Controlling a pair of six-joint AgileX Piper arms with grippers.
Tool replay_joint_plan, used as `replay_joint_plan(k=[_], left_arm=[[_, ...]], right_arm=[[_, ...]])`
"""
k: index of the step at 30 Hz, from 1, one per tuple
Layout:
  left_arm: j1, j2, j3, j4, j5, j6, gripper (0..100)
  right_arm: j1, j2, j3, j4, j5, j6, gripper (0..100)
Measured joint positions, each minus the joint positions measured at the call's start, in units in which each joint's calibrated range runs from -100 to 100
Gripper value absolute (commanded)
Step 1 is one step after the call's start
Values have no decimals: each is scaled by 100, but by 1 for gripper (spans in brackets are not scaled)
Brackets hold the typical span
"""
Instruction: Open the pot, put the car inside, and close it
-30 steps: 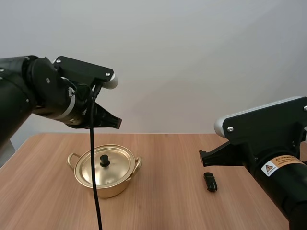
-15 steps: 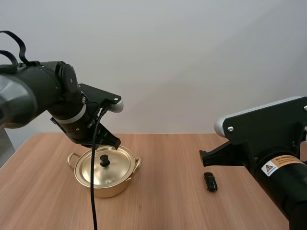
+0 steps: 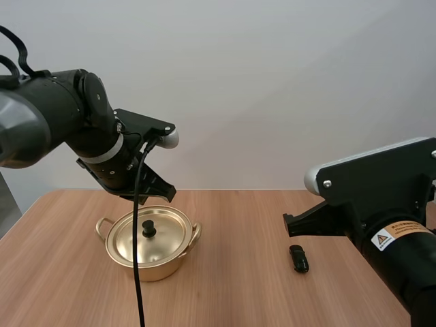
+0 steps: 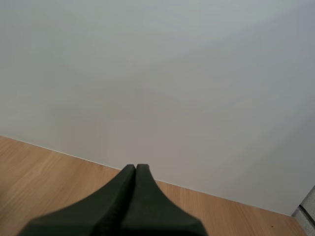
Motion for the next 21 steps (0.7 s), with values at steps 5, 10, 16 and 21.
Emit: replay_joint_plan(k=[5, 10, 16, 21], left_arm=[[0, 0, 0, 0, 0, -27, 61], [0, 0, 0, 109, -196, -27, 100], [0, 18, 13, 174, -560, -27, 100], [0, 326, 90, 174, -561, -17, 100]], right_arm=[[0, 0, 0, 0, 0, 0, 0], [0, 0, 0, 0, 18, 0, 0], [0, 0, 0, 0, 18, 0, 0], [0, 0, 0, 0, 34, 0, 0]])
